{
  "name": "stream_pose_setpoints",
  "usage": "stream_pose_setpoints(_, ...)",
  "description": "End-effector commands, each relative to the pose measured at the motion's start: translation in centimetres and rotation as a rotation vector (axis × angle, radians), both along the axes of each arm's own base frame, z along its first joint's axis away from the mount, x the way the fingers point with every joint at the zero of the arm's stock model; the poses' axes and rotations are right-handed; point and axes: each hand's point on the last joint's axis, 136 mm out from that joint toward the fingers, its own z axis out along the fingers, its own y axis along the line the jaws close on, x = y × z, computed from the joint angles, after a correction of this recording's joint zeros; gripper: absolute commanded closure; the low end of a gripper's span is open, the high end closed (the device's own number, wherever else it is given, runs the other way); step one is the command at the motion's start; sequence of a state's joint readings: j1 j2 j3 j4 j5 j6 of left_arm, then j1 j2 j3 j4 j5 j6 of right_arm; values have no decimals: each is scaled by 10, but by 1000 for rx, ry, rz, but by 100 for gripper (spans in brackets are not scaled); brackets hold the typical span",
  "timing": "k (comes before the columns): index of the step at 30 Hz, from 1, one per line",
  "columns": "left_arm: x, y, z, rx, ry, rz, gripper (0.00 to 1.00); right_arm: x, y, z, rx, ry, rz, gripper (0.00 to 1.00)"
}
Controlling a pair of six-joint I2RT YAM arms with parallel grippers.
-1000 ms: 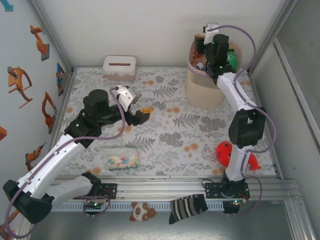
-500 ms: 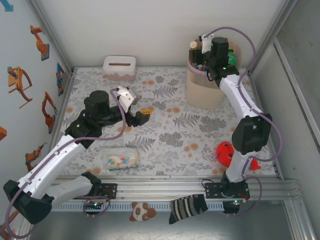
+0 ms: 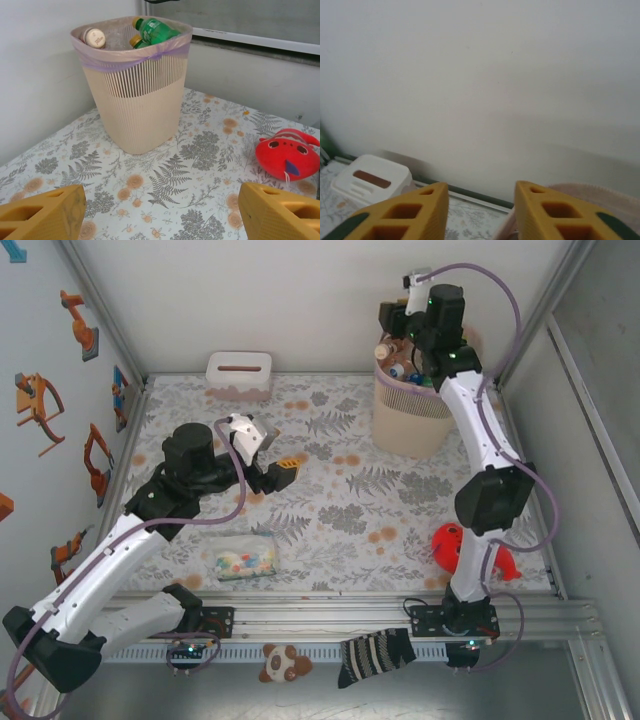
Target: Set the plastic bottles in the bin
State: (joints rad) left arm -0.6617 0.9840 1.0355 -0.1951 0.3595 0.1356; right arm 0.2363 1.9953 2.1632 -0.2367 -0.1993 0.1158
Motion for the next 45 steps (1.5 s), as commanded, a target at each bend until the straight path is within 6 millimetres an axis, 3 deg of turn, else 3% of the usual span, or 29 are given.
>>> stream_pose_setpoints(1,-3,0,2,-8,-5,-5,21,6,8,-22,23,89,38,67)
stream_pose_setpoints(6,-4,3,-2,-6,-5,7,20,4,1,-62,-21,197,0,74)
stream_pose_setpoints(10,-4,4,-6,1,4,11,21,-14,-11,-96,-59,290,-37,75)
stream_pose_setpoints(14,-4,4,-7,-3,4,13,21,-32,-24,-111,-72,318,-91,75)
stream_pose_setpoints(17,-3,5,-7,0,2,18,21,-37,-24,-101,-55,288,-80,74)
stream_pose_setpoints(23,11,14,-13,32,0,105,20,-46,-24,-40,-5,172,-76,73)
stream_pose_setpoints(29,38,44,-40,95,62,309,16,-80,-51,3,-33,89,-155,68)
stream_pose_setpoints(32,53,68,-57,111,118,426,13,-107,-73,9,-59,75,-216,63)
stream_pose_setpoints(35,65,93,-74,122,170,535,5,-139,-95,6,-95,71,-287,52)
stream_pose_setpoints(39,78,125,-101,162,219,680,4,-179,-123,-20,-145,110,-390,29)
stream_pose_setpoints(42,85,152,-122,178,261,795,4,-204,-141,-50,-172,146,-463,1)
stream_pose_setpoints(45,92,181,-142,181,286,921,4,-221,-157,-85,-200,196,-533,1)
